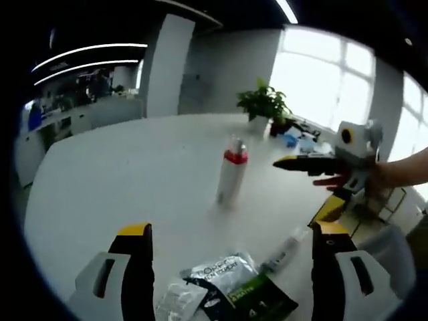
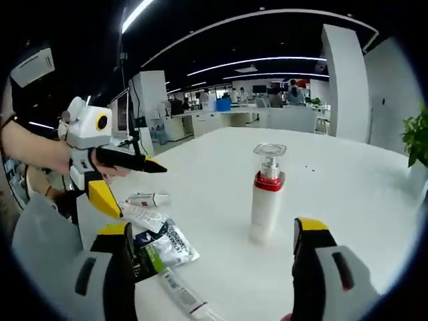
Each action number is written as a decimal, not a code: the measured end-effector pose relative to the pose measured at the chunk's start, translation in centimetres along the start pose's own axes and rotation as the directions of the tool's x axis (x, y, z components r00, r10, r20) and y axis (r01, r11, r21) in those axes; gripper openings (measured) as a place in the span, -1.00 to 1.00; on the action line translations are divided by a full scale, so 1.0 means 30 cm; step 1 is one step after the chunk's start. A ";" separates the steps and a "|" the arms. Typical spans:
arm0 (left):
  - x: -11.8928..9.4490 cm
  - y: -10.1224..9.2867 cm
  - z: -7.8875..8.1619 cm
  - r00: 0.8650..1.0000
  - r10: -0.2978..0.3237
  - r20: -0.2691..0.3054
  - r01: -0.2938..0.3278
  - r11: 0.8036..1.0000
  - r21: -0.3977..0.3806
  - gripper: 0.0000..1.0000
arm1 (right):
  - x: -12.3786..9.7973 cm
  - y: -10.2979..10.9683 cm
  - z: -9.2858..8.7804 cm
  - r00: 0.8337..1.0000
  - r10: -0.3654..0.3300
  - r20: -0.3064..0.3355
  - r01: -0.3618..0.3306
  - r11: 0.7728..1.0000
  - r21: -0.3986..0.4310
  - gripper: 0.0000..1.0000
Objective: Arrange the skincare products in the storage area until every visible bottle or jar stands upright without overlapping.
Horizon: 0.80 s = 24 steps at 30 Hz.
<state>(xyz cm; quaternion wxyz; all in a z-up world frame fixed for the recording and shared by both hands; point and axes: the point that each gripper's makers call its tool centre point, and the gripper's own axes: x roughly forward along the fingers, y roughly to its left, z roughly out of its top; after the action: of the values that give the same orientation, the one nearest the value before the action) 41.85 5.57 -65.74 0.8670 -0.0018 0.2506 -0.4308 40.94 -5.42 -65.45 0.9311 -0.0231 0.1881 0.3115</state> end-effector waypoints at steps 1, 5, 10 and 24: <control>-0.012 0.001 -0.004 1.000 0.005 0.001 -0.005 1.000 -0.003 0.94 | -0.003 0.009 0.001 1.000 0.003 0.002 -0.003 1.000 0.002 0.99; -0.082 -0.005 -0.022 0.999 0.030 0.017 -0.030 0.999 -0.016 0.94 | -0.027 0.051 -0.004 1.000 0.013 0.006 -0.013 1.000 0.020 0.99; -0.175 0.000 -0.080 0.997 0.077 0.012 -0.076 0.996 -0.036 0.94 | -0.058 0.098 -0.007 0.999 0.019 0.028 -0.020 0.999 0.046 0.99; -0.407 -0.016 -0.225 0.982 0.188 0.005 -0.187 0.978 -0.091 0.94 | -0.127 0.215 -0.062 0.999 0.025 0.030 -0.027 0.996 0.080 0.99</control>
<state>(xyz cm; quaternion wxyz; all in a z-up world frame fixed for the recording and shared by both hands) 32.40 15.85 -66.25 0.9043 -0.0204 0.2631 -0.3355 33.73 -2.71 -65.31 0.9299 0.0213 0.1870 0.3161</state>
